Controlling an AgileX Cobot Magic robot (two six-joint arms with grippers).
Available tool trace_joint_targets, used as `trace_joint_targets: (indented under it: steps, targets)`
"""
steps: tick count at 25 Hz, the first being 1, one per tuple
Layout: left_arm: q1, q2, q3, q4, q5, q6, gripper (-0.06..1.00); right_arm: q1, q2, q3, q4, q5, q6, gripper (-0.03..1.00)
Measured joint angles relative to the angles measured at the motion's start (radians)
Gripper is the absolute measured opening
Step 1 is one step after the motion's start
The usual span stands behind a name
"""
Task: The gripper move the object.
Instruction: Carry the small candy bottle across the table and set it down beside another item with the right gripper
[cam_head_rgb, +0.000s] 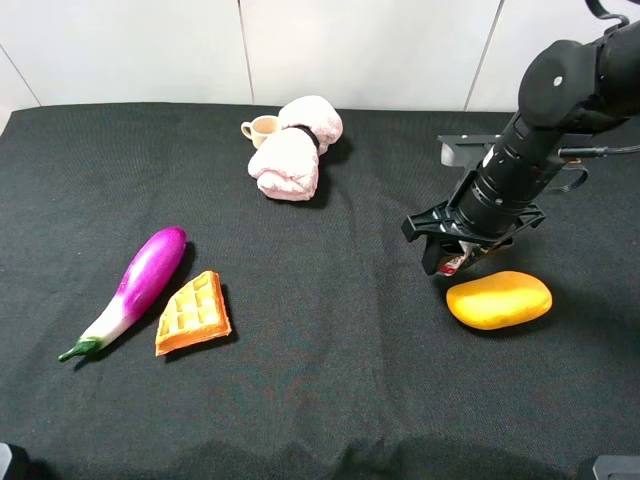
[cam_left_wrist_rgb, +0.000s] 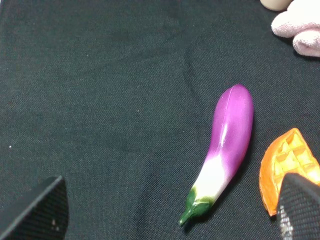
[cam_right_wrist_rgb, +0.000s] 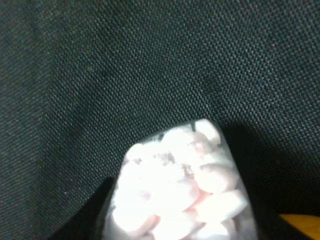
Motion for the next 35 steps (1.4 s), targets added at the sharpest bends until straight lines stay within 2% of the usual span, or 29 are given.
trace_joint_targets:
  steps: [35]
  targets:
    - [0.000,0.000,0.000,0.000,0.000,0.000,0.87,0.000,0.083,-0.001,0.003,-0.079,-0.024,0.32]
